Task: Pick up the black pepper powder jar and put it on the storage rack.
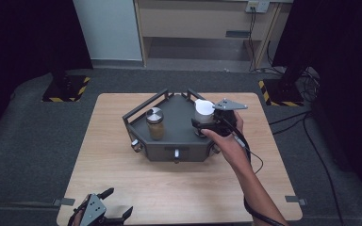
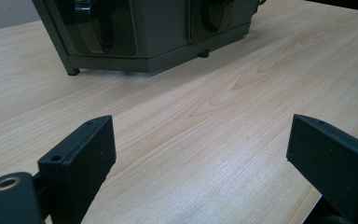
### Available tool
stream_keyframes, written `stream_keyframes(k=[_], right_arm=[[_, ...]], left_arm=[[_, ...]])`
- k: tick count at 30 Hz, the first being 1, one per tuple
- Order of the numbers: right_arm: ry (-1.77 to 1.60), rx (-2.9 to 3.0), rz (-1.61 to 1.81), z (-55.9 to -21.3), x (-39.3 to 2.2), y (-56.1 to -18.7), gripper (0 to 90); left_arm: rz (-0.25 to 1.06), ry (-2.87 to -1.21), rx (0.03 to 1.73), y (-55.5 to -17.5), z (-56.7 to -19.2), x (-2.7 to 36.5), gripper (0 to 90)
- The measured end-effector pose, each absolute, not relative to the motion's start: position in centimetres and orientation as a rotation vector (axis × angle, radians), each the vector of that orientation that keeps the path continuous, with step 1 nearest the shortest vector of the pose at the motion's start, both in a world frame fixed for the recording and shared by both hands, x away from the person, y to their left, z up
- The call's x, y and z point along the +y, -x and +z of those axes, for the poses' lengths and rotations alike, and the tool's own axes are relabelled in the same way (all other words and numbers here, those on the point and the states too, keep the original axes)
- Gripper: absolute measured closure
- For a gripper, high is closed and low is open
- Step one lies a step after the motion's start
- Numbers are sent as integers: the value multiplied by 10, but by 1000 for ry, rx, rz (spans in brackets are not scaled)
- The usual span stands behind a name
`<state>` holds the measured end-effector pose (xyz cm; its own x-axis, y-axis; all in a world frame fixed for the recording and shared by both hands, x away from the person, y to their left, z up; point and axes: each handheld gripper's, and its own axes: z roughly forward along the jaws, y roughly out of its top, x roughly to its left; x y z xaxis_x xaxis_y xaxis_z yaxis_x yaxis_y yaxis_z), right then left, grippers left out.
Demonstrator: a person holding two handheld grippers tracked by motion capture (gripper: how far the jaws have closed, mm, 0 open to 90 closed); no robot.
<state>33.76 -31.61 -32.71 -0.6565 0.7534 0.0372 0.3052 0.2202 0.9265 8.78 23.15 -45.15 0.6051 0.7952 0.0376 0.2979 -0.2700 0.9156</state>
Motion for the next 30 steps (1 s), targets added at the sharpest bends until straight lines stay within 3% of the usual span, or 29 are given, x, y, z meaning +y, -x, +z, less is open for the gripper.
stream_keyframes(k=[19,30], right_arm=[[-1001,2103,1418,-320,-330,-323,16],[-984,2123,1407,-322,-352,-295,18]], left_arm=[[633,-1838,882,-87,-451,231,66],[642,-1829,898,-86,-451,233,67]])
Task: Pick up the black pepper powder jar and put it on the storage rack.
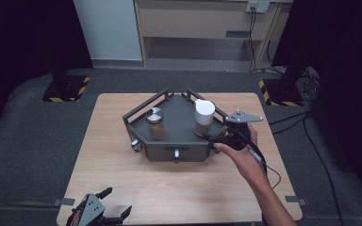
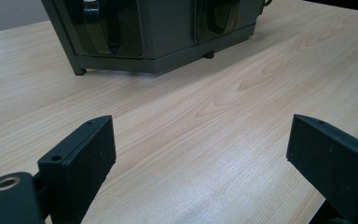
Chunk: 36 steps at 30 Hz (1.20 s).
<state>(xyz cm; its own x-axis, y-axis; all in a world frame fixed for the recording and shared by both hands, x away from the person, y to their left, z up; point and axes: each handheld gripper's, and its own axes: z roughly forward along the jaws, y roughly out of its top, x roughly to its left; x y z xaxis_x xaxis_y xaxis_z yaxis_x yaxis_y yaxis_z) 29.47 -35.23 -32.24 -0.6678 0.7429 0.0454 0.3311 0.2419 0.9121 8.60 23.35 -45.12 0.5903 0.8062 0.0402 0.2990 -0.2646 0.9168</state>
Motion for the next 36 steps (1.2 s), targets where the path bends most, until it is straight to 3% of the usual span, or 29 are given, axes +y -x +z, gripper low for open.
stream_keyframes(k=[36], right_arm=[[-1080,2090,1424,-379,-415,-196,23]], left_arm=[[652,-1833,905,-85,-451,233,66]])
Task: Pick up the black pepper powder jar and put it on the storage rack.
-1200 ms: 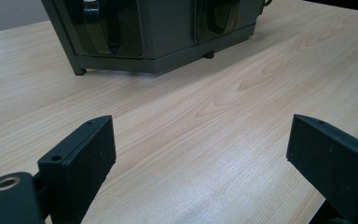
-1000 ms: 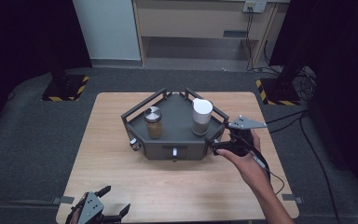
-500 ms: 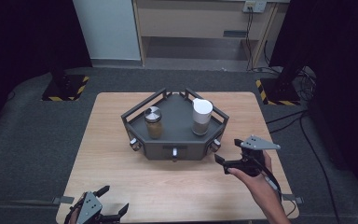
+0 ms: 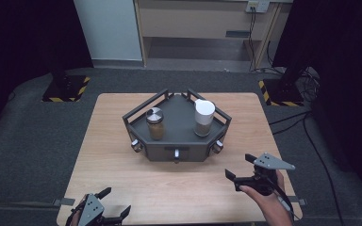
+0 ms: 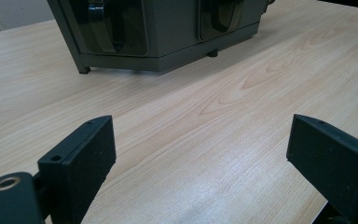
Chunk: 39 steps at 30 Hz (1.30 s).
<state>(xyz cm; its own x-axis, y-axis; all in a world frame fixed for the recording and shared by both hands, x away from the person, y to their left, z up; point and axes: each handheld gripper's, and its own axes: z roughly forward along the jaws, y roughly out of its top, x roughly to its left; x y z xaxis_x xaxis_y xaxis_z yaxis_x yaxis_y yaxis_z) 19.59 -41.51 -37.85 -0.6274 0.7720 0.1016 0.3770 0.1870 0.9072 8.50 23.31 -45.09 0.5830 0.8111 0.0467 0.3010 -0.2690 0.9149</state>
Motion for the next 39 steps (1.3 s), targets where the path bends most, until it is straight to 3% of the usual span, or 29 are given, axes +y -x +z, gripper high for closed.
stream_keyframes(k=[39], right_arm=[[-1121,2039,1393,-426,-436,-144,26]], left_arm=[[669,-1790,964,-80,-451,239,67]])
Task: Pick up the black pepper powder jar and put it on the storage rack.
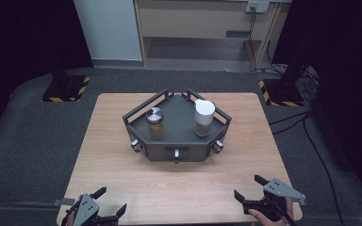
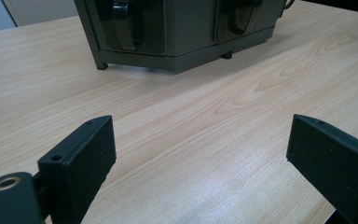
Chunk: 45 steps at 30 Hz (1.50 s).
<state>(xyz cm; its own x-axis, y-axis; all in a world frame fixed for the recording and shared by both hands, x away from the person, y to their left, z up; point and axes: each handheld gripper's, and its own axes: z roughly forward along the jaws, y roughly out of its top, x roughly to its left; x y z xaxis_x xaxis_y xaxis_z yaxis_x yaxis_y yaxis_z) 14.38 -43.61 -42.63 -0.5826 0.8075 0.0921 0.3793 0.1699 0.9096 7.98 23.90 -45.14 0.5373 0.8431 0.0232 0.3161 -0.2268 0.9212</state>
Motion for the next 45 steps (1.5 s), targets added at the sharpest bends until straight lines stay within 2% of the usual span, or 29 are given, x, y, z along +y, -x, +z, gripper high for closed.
stream_keyframes(k=[45], right_arm=[[-1202,2011,1425,-465,-446,-123,24]], left_arm=[[690,-1768,1010,-77,-451,244,66]])
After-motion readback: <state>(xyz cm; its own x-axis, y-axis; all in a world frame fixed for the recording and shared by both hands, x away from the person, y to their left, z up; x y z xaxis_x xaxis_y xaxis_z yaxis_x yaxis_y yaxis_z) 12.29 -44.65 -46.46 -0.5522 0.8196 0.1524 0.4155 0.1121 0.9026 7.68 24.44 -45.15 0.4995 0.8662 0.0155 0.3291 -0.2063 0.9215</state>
